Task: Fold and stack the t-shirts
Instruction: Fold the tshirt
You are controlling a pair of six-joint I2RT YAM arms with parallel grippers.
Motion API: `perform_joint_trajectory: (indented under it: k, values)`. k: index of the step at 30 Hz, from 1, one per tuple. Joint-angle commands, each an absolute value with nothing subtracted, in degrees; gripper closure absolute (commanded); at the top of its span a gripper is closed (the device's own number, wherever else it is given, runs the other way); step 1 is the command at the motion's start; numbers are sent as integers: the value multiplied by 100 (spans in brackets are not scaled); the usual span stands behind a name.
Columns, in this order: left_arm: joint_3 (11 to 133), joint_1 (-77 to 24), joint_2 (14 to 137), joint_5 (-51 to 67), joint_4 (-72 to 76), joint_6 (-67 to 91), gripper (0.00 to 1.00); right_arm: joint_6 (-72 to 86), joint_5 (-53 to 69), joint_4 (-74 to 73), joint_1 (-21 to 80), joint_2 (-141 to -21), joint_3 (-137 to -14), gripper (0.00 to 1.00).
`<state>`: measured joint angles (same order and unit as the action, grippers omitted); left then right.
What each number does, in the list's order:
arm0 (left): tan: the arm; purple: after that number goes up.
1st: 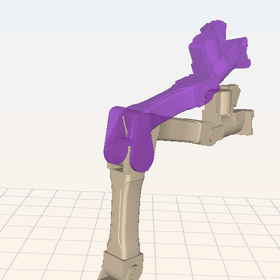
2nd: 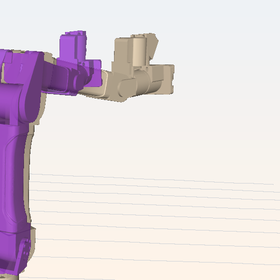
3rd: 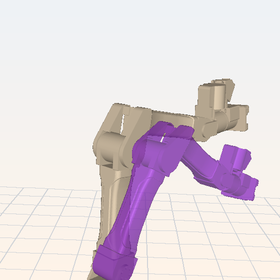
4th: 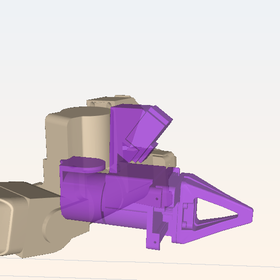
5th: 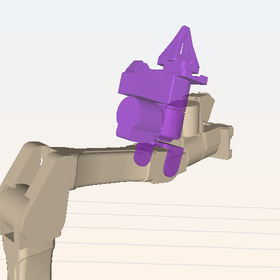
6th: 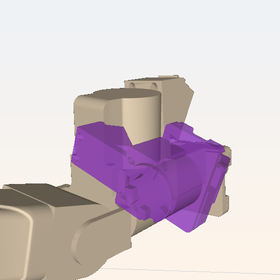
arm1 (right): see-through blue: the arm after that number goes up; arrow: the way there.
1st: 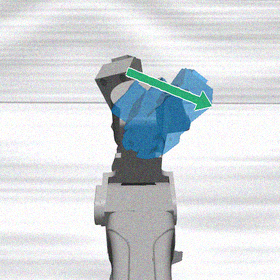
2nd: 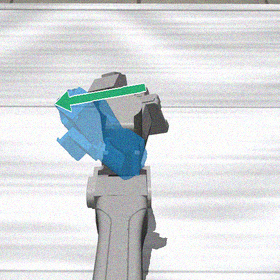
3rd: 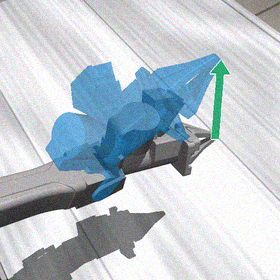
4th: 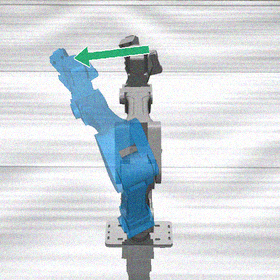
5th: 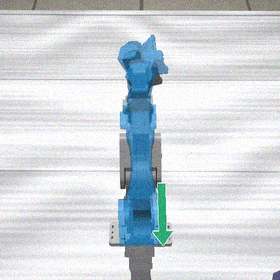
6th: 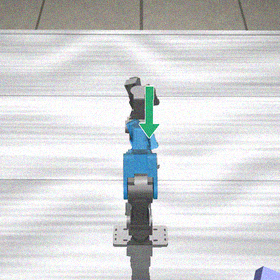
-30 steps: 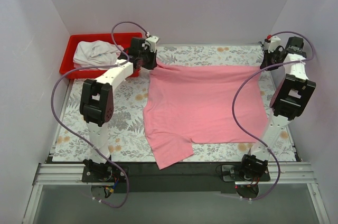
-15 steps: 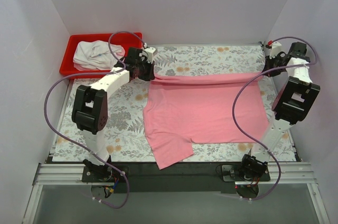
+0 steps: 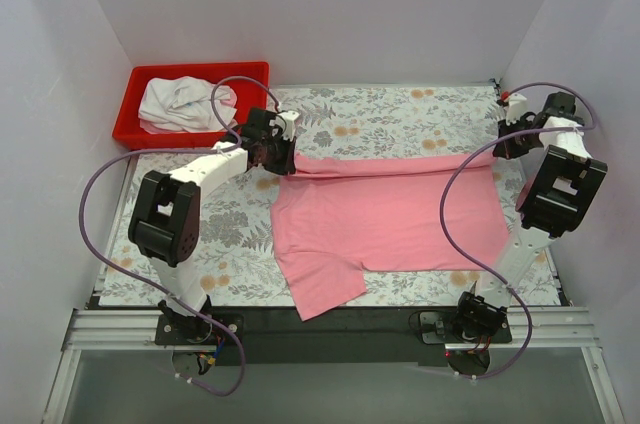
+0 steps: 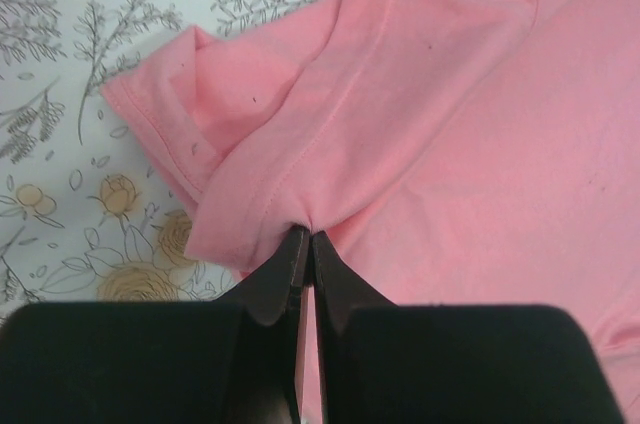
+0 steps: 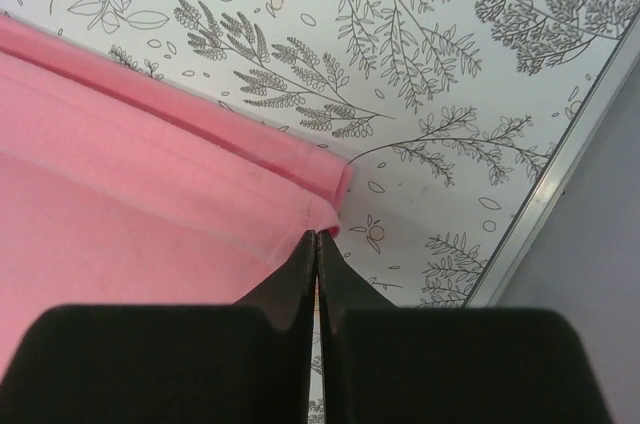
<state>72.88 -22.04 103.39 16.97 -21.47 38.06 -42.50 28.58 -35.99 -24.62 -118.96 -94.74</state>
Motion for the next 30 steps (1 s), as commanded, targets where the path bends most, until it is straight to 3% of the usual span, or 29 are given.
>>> perform_joint_trajectory:
  k: [1,9,11,12,15,16,18,22,26,30]
  values:
    - [7093,-2224,10028,1556,-2215,3902,100,-4482,2821,-3568,-2505,-11628,-9334,99]
    - [6943,-2250,10204,1652,-2320,3788,100,-4676,2567,-3586,-2505,-11724,-9158,99]
    - [7048,-2215,10239,1713,-2625,3779,92,-4746,2531,-3778,-2505,-11795,-9281,96]
    - [7205,-2163,10248,2036,-2741,3736,85,-4824,2531,-3866,-2505,-11804,-9325,82]
    - [7330,-1759,10020,2625,-2804,3621,70,-4834,2654,-4095,-2531,-11708,-9430,54]
    - [7365,-1566,9985,2698,-2760,3604,64,-4808,2706,-4139,-2531,-11611,-9448,50]
    - [7470,-1416,10019,2742,-2681,3595,62,-4747,2838,-4166,-2531,-11540,-9553,46]
    - [8024,-1081,10475,2804,-2672,3832,66,-4422,3006,-4289,-2522,-11636,-9966,48]
    - [8367,-1028,11047,2541,-2663,3999,82,-4079,2936,-4386,-2470,-11900,-10327,60]
    - [8551,-1037,11478,2584,-2611,4157,85,-3982,2874,-4412,-2338,-12058,-10398,71]
